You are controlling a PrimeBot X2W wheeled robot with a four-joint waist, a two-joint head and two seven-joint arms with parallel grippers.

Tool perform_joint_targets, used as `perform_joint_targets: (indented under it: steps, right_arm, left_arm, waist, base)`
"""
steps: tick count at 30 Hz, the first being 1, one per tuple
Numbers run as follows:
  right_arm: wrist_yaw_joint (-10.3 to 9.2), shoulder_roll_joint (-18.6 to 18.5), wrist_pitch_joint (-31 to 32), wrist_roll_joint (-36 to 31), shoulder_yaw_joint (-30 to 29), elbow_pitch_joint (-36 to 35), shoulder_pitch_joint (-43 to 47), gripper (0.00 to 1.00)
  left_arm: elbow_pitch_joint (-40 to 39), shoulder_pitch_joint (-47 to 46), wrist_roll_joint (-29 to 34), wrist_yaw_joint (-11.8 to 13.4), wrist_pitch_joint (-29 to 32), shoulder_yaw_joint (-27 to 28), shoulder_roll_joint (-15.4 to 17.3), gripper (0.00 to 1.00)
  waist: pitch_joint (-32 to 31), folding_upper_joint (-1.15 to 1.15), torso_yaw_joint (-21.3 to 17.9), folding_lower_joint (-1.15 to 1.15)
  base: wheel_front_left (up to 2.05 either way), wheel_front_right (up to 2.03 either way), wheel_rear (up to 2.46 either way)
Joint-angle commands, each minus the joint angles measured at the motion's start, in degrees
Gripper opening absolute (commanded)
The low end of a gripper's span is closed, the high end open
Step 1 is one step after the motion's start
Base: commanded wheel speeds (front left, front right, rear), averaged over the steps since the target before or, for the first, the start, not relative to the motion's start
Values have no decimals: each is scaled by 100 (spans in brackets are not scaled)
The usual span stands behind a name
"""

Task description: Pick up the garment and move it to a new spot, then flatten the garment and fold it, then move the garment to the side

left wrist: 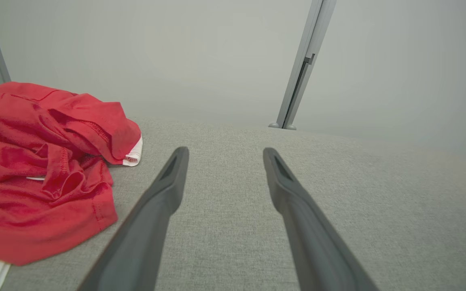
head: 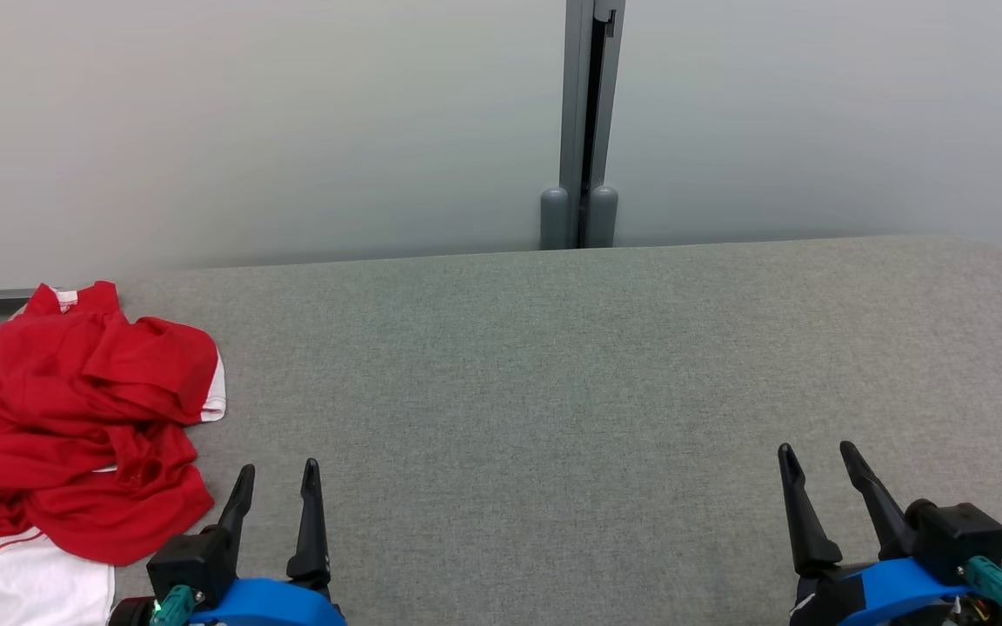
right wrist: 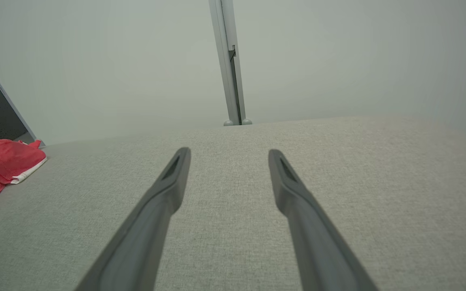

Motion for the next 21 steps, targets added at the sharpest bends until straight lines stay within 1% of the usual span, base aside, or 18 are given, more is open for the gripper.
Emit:
perform_joint_targets:
  steps: [1,8,21]
  right_arm:
    - [14,-41,-52,-148,-12,2,79,100]
    - [14,-43,-113,-402,-2,48,72,100]
    - [15,-43,-140,-335,-37,50,62,100]
  left_arm:
    - [-9,-14,119,36,-63,-16,63,100]
    - [-15,-1,282,120,-112,-87,114,100]
    - [-59,11,150,149,-53,-53,150,100]
  waist:
    - [4,0,3,0]
    - [13,0,-10,0]
    - [70,0,-9,0]
  base:
    - [0,0,0]
    - [0,0,0]
    - [0,0,0]
